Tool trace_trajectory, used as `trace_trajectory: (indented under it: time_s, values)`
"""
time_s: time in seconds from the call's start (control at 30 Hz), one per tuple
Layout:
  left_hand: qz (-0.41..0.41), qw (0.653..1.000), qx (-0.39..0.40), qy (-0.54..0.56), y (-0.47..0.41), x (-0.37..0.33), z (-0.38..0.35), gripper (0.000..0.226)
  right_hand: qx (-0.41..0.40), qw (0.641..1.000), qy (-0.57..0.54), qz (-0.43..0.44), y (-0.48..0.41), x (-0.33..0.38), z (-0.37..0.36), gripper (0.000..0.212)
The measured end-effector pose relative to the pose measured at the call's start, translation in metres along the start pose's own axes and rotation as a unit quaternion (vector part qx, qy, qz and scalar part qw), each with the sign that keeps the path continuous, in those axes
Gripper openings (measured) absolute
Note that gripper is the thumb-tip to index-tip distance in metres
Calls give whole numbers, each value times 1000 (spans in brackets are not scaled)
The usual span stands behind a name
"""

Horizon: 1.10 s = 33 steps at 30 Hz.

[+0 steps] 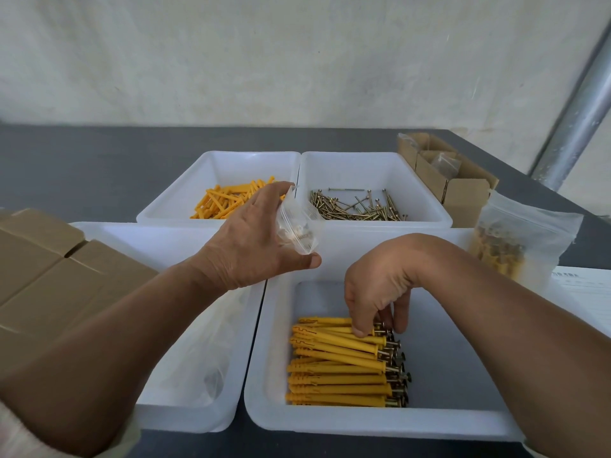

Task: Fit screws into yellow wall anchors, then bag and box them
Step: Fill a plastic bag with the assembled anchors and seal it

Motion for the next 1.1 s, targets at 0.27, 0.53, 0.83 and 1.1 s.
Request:
trace_trajectory:
  time_s: [0.27,0.53,0.83,1.1]
  values:
    - [-5,1000,0,0,0,0,0,97,-16,1000,-4,2,-2,1,2,25]
    - [-6,1000,-2,6,-1,1,1,93,-66,996,-46,30,7,0,11,26]
    - [-1,1000,-6,23,-1,0,1,95,-201,970,-88,102,16,3,26,19]
    - [6,999,-21,34,-1,-3,3,100,-506,845,-144,99,41,-5,56,16]
Point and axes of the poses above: each hand's wrist, its own y-axis away from the middle knuckle, its own z-axis out of the back of the hand, x = y × z, the point moved 3 cm from there along -y, towards the middle knuckle, and after that the axes turned 5 degrees about -z, right-handed, at the moved point
